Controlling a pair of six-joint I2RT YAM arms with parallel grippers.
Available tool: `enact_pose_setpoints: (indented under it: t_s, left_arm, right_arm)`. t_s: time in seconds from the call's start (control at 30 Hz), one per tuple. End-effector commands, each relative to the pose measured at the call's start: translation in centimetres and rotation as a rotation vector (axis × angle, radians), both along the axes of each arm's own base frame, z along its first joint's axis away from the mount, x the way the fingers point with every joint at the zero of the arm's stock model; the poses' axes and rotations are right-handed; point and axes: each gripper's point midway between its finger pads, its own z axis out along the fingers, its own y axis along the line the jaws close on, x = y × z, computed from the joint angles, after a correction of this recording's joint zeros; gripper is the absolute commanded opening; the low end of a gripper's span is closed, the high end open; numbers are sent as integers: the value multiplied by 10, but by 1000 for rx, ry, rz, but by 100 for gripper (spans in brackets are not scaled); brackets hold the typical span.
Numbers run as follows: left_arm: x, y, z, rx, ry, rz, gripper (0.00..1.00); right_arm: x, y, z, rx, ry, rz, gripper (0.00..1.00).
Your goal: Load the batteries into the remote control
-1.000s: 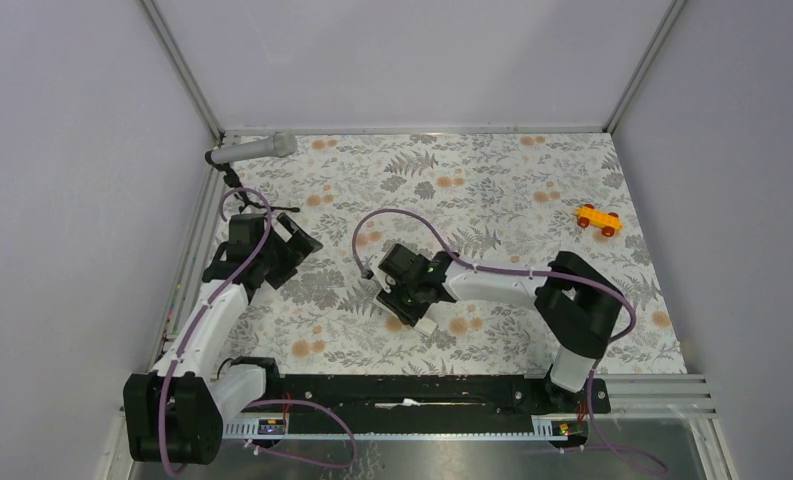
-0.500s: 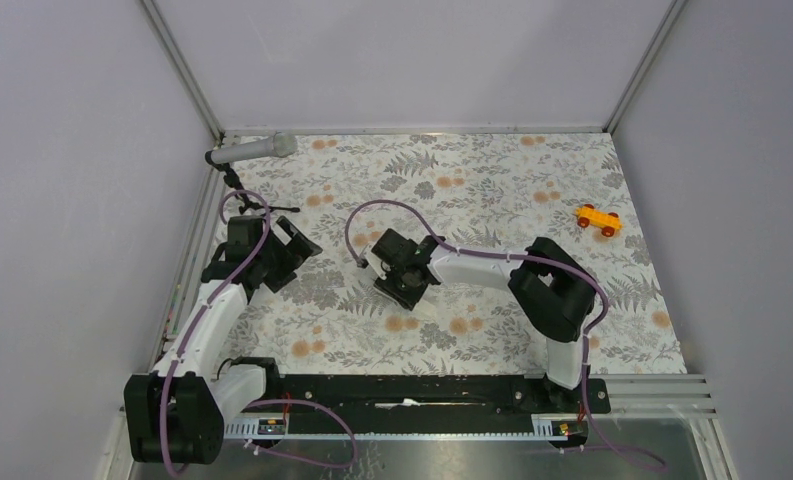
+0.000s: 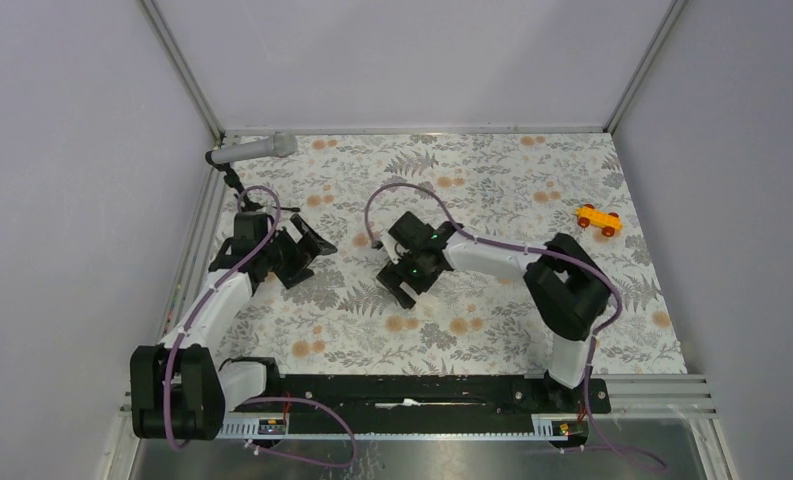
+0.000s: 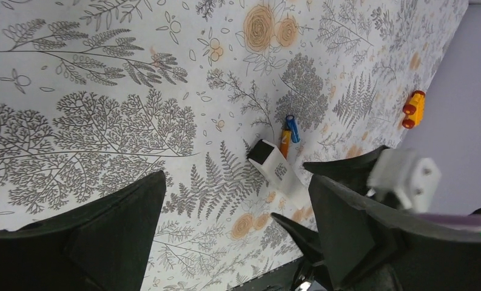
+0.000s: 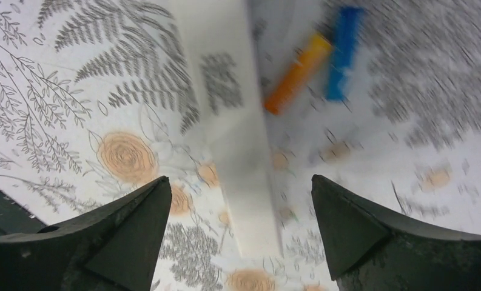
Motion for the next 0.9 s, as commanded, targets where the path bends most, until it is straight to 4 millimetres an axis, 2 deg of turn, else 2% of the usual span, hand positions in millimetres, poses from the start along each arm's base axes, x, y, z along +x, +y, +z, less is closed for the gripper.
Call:
enact_pose_setpoints:
  t_s: [0.0,0.07,0.2,0.3,0.4,0.53,0.7,0.87]
  left_arm:
    - [7,-14,5,-69,-26,-45,96]
    - [7,-21,2,-93,-9,-53,96]
    - [11,-46,0,-147,12,-96,94]
    - [13,-63,-2,-167,45,-118,91]
    - [13,-72,-9,-152,64,-131,87]
    - [14,-80,-16,-157,40,-163,78]
    - [13,-92,-20,-184,57,-180,77]
    - [13,-97,-23,-167,77,-174,78]
  right_arm:
    - [15,-22,52,147,17,-327,93]
    - [10,-36,55,163,52,-467,94]
    - [-16,-64,43,164,183,-772,94]
    - [-30,-74,35,212,281,-942,96]
    - [-30,-65,33,349,342,-1015,97]
    - [-20,-52,34,454,344,-1026,98]
    - [-3,-35,34,551,353,-1051,94]
    - [-6,-46,10,444,372,-1153,82]
